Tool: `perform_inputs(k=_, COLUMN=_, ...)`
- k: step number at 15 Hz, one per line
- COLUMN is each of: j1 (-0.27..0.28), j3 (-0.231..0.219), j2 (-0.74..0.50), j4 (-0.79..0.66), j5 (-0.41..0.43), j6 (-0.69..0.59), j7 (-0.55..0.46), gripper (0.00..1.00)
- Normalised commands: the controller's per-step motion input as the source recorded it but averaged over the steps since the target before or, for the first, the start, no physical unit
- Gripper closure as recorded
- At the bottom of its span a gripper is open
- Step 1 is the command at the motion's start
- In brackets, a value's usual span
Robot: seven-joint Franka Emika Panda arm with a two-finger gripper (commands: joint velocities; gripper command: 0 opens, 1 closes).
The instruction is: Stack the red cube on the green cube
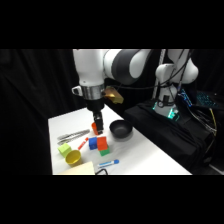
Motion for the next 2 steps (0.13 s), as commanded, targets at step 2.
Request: perform_inputs(k=2, j1=-0.018, j3=0.043, j2=-0.16, j4=0.09, j5=-0.056, j6=-0.27, j7=-0.01, gripper=0.00)
